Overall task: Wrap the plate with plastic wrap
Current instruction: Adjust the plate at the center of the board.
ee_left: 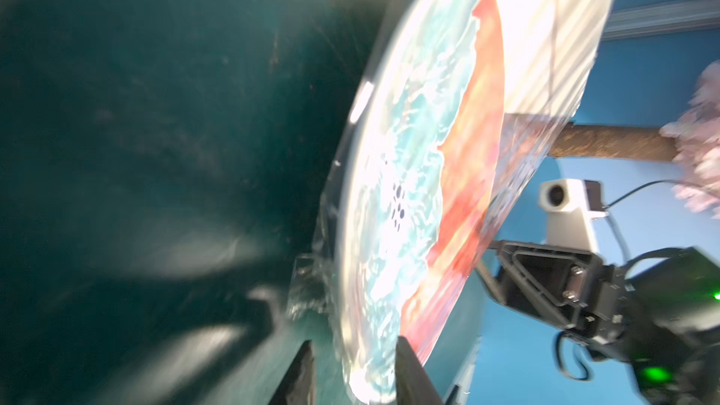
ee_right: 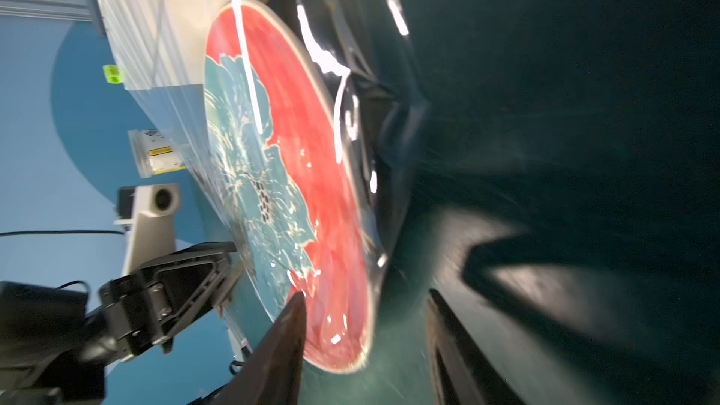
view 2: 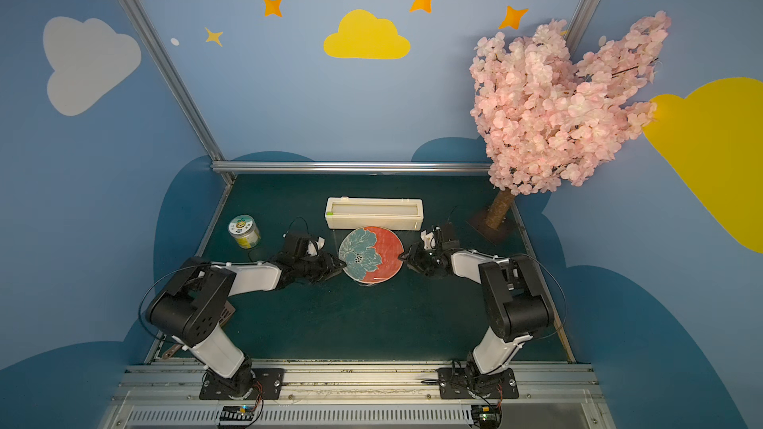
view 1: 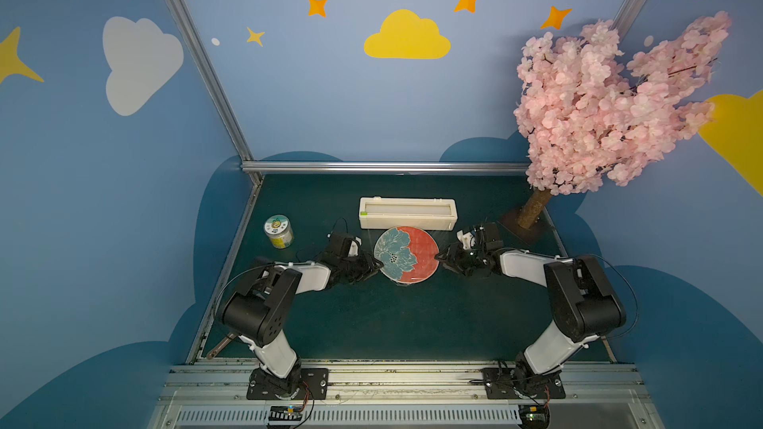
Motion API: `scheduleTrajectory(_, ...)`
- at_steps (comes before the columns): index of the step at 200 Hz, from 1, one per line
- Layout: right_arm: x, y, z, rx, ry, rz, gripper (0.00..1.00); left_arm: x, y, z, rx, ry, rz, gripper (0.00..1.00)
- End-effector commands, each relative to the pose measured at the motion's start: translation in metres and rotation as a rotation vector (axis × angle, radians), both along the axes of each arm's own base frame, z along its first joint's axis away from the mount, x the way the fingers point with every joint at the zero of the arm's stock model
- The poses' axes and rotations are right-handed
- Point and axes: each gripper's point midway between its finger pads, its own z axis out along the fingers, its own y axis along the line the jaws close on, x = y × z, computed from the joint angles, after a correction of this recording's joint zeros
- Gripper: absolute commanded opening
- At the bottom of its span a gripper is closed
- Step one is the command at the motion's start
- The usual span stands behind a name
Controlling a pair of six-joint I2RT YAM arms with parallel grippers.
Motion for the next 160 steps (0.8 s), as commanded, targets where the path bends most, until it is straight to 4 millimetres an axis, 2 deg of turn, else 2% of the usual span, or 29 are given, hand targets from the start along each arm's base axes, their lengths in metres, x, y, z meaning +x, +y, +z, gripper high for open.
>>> scheduleTrajectory(1, -0.005, -0.023, 0.016, -0.162, -0.038, 0.017, 0.54, 0.0, 0.029, 0.013, 0.18, -0.033, -0.003, 0.39)
scheduleTrajectory(14, -0.001, -0.03, 0.026, -0.219, -0.063, 0.016, 0.56, 0.008, 0.045, 0.025, 0.248, -0.057, 0.031, 0.45)
scheduleTrajectory(39, 0.021, -0.034, 0.052, -0.268, -0.135, 0.013, 0.6, 0.039, 0.065, 0.062, 0.263, -0.152, 0.087, 0.46)
scheduleTrajectory(59, 0.051, -0.027, 0.076, -0.246, -0.176, 0.025, 0.68, 0.071, 0.063, 0.095, 0.228, -0.248, 0.075, 0.47)
scheduleTrajectory(76, 0.077, -0.02, 0.089, -0.221, -0.172, 0.051, 0.72, 0.095, 0.058, 0.111, 0.216, -0.279, 0.044, 0.48)
scheduleTrajectory(96, 0.105, -0.018, 0.089, -0.225, -0.141, 0.068, 0.74, 0.117, 0.052, 0.11, 0.222, -0.262, 0.009, 0.53)
scheduleTrajectory(121, 0.133, -0.022, 0.075, -0.297, -0.108, 0.076, 0.73, 0.137, 0.045, 0.095, 0.233, -0.234, -0.033, 0.53)
scheduleTrajectory(160, 0.151, -0.026, 0.062, -0.352, -0.088, 0.085, 0.73, 0.156, 0.038, 0.081, 0.239, -0.207, -0.076, 0.53)
